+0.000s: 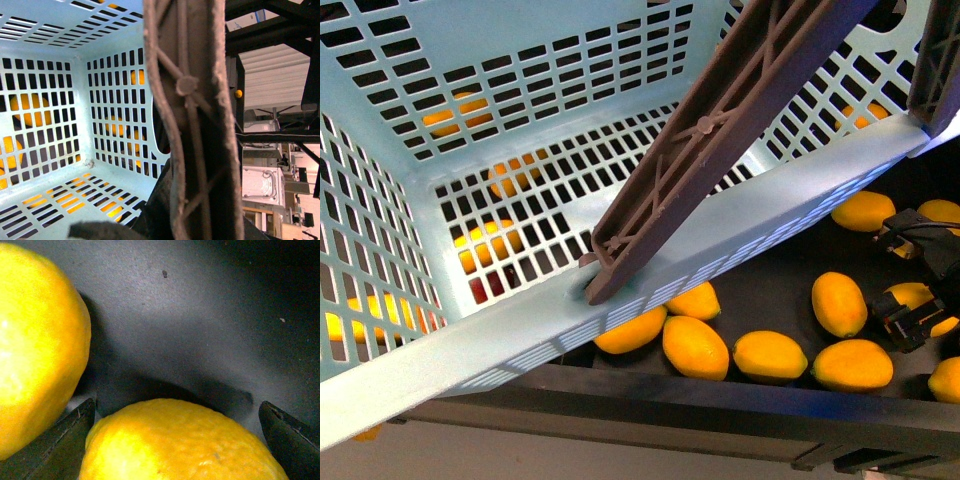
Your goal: Pick lemon and mango into basket
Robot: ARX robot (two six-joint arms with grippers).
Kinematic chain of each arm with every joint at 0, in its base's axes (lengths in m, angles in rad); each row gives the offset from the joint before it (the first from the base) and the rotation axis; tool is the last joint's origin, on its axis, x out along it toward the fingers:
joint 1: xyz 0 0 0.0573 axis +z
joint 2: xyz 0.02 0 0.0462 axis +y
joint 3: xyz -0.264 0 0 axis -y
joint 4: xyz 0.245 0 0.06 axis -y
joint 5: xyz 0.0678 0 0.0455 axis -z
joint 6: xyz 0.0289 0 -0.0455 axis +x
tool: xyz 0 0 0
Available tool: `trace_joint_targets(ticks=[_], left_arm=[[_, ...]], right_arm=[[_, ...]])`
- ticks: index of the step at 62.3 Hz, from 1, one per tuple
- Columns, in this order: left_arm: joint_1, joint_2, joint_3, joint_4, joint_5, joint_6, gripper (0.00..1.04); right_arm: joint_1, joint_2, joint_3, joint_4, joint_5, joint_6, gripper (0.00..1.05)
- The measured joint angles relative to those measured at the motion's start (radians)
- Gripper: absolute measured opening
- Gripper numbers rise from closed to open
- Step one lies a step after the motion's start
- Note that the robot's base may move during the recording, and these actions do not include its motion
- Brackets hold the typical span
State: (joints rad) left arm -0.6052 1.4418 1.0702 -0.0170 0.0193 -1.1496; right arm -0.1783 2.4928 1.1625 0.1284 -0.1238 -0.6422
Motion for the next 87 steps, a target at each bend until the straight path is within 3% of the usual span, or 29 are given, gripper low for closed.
trace_joint_targets(ticks=[49,62,87], left_arm=[[0.0,0.0,0.0,0.0,0.0,0.0,0.05],[0.0,0.0,0.0,0.0,0.0,0.0,0.05],[0.0,0.0,0.0,0.0,0.0,0.0,0.05]], right_arm=[[-0.013,0.0,-0.003,-0.011,-0.012,0.075,0.96],[-0.011,0.0,0.003,-0.004,-0.012,0.092,0.64],[-0.028,-0.025,-0.014,0.04,-0.072,0.158,0.61]])
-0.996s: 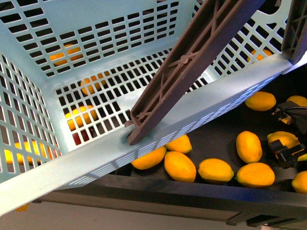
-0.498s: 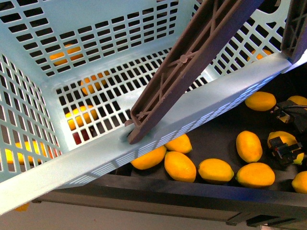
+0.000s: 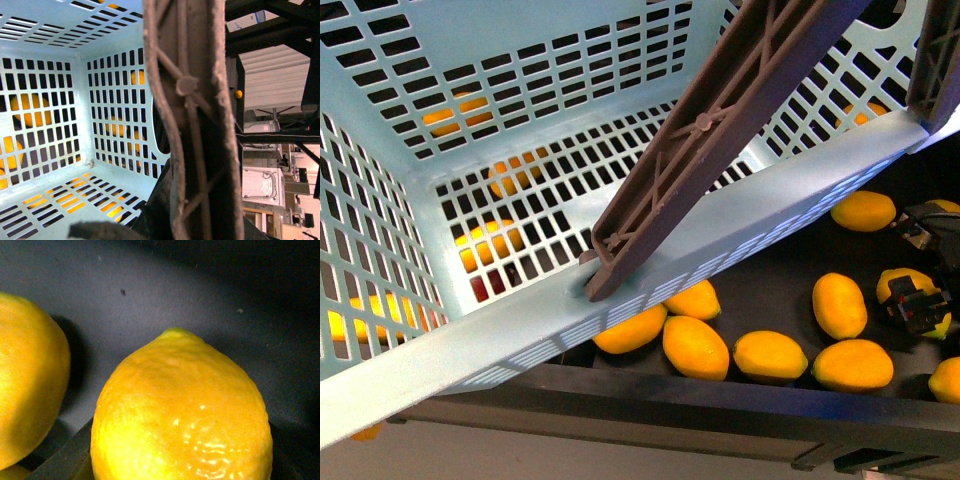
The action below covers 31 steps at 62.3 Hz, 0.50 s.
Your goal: Pick lemon and mango into basket
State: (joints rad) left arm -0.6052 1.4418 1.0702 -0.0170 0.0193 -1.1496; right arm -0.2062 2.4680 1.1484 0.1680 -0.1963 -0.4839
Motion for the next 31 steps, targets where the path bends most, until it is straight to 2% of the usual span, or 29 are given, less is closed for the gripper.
trace_joint_targets(ticks=[11,31], left_arm=[[0.0,0.0,0.0,0.0,0.0,0.0,0.05],[0.0,0.0,0.0,0.0,0.0,0.0,0.05]], right_arm=[[-0.034,-0.13,-0.08,0.093,-0.051,0.019,0.61],[-0.104,-0.62,-0.317,0.193,-0.278,0.167,0.61]])
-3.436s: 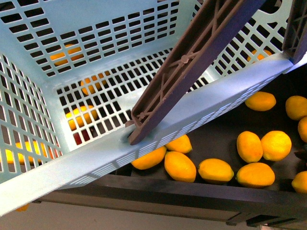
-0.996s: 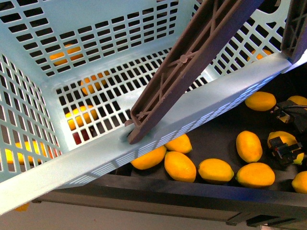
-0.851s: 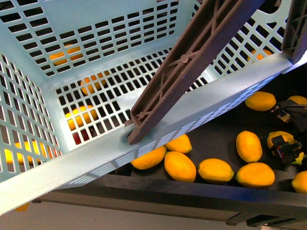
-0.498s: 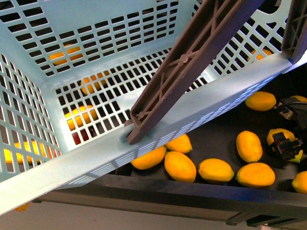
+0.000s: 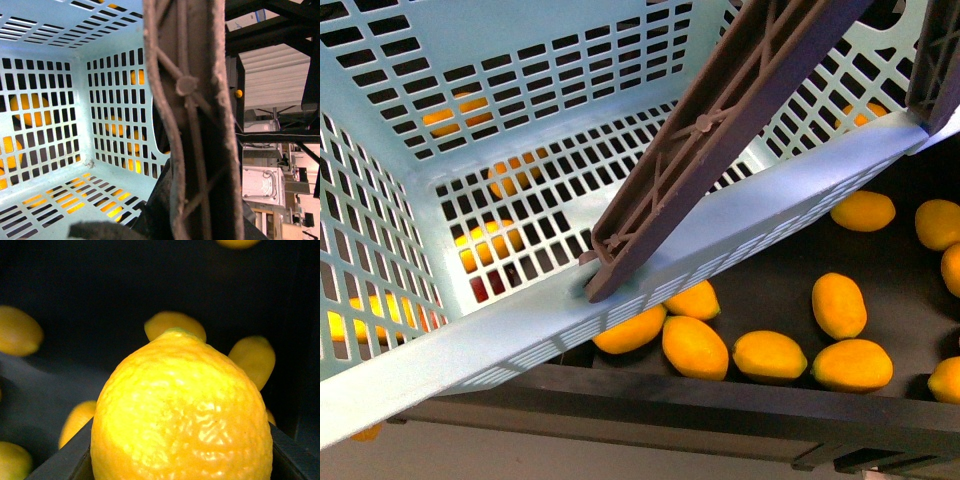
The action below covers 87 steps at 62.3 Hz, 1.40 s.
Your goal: Pick lemon and mango into basket
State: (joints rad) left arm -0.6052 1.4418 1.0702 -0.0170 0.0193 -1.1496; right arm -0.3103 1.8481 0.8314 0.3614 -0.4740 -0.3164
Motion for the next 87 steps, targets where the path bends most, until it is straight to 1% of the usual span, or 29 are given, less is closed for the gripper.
trace_joint_targets(ticks=[8,13,21,25,35,44,47,54,60,67,82,85,87], left_arm=[[0.0,0.0,0.0,0.0,0.0,0.0,0.05],[0.0,0.0,0.0,0.0,0.0,0.0,0.05],[0.0,0.0,0.0,0.0,0.0,0.0,0.05],[0.0,0.0,0.0,0.0,0.0,0.0,0.05],[0.0,0.0,0.0,0.0,0.0,0.0,0.05],[0.0,0.0,0.0,0.0,0.0,0.0,0.05],[0.0,0.0,0.0,0.0,0.0,0.0,0.05],[0.0,0.0,0.0,0.0,0.0,0.0,0.05],[0.0,0.0,0.0,0.0,0.0,0.0,0.05],[0.0,0.0,0.0,0.0,0.0,0.0,0.05],[0.0,0.0,0.0,0.0,0.0,0.0,0.05],[0.0,0.0,0.0,0.0,0.002,0.001,0.05],[0.0,0.0,0.0,0.0,0.005,0.001,0.05]], right_arm=[[-0.003,-0.209,-0.058,0.0,-0.055,0.078,0.6],[0.007,-0.317,-0.077,-0.005,-0.07,0.125,0.6],[0.059,-0.492,-0.097,-0.017,-0.093,0.211,0.6],[0.109,-0.563,-0.1,-0.017,-0.09,0.255,0.6],[0.261,-0.631,-0.101,-0.008,-0.034,0.333,0.6],[0.391,-0.601,-0.1,-0.008,0.041,0.34,0.6],[0.447,-0.571,-0.1,-0.008,0.074,0.34,0.6],[0.549,-0.513,-0.098,0.01,0.117,0.348,0.6],[0.585,-0.474,-0.092,0.042,0.137,0.359,0.6],[0.605,-0.417,-0.084,0.078,0.172,0.378,0.61],[0.598,-0.372,-0.071,0.15,0.247,0.463,0.96],[0.591,-0.375,-0.069,0.177,0.266,0.488,0.97],[0.582,-0.376,-0.069,0.214,0.304,0.515,0.96]])
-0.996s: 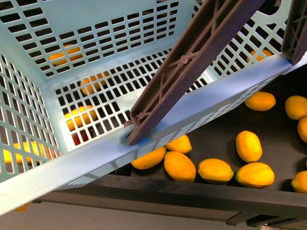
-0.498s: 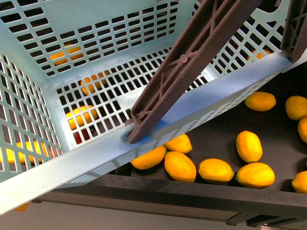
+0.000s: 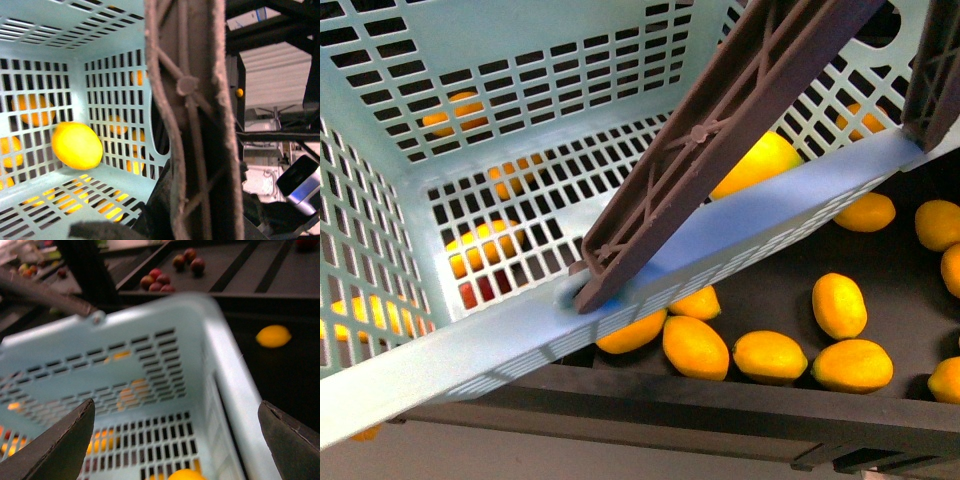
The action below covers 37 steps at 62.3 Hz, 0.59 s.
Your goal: Pick lemon and mango into basket
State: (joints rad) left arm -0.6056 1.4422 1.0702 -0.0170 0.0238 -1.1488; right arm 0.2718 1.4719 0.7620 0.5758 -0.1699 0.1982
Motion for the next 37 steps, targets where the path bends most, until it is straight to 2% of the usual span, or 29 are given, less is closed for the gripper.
trace_joint_targets(ticks=[5,9,18,22,24,28,32,37], left_arm=[[-0.001,0.0,0.0,0.0,0.0,-0.002,0.05],[0.0,0.0,0.0,0.0,-0.011,0.002,0.05],[0.003,0.0,0.0,0.0,-0.016,0.003,0.05],[-0.001,0.0,0.0,0.0,0.001,-0.001,0.05],[-0.002,0.0,0.0,0.0,0.003,0.0,0.05],[-0.003,0.0,0.0,0.0,0.004,-0.002,0.05],[-0.002,0.0,0.0,0.0,-0.002,-0.001,0.05],[-0.001,0.0,0.0,0.0,-0.015,0.001,0.05]], right_arm=[[-0.045,-0.004,-0.001,0.095,0.121,0.066,0.96],[-0.094,-0.02,-0.013,0.117,0.257,0.121,0.96],[-0.159,-0.058,-0.109,0.143,0.494,0.151,0.96],[-0.162,-0.058,-0.13,0.144,0.502,0.152,0.96],[-0.169,-0.059,-0.139,0.165,0.451,0.121,0.93],[-0.185,-0.084,-0.188,0.232,0.298,0.002,0.81],[-0.191,-0.124,-0.246,0.256,0.247,-0.077,0.71],[-0.199,-0.173,-0.311,0.274,0.235,-0.132,0.59]])
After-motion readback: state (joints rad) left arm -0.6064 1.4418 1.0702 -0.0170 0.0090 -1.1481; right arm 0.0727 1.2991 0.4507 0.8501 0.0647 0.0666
